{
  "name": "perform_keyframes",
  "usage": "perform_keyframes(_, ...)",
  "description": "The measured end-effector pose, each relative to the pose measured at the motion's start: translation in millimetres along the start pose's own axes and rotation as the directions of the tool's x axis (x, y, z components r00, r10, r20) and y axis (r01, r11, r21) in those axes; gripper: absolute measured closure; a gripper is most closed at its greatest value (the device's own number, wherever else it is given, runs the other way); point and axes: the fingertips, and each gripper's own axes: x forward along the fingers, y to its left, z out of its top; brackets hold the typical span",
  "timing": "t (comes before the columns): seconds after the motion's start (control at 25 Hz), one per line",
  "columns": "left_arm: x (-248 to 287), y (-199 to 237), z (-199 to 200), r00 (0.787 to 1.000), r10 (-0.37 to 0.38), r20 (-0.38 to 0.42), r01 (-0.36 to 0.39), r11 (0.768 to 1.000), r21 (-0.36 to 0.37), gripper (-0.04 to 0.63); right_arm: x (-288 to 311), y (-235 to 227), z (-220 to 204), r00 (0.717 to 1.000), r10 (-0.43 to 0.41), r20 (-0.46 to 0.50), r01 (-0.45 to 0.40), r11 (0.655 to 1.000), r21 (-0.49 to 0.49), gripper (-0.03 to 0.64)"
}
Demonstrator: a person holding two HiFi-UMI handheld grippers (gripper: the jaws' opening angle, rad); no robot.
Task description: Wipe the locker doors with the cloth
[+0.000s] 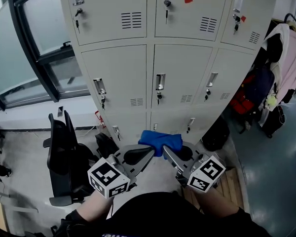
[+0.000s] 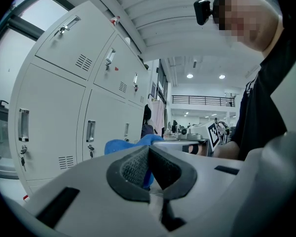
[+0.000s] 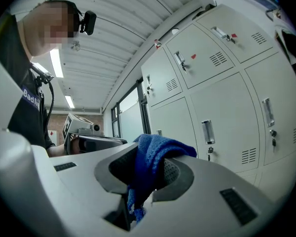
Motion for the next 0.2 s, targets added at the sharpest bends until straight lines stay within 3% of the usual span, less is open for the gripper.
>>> perform_keyframes(0.2, -7.9, 5.6, -0.2, 1.000, 0.004, -0.002, -0.004, 1.000, 0.005, 0.588, 10.3, 4.9, -1.1, 1.000, 0.007, 0.001, -0.007, 1.000, -0.003, 0.552)
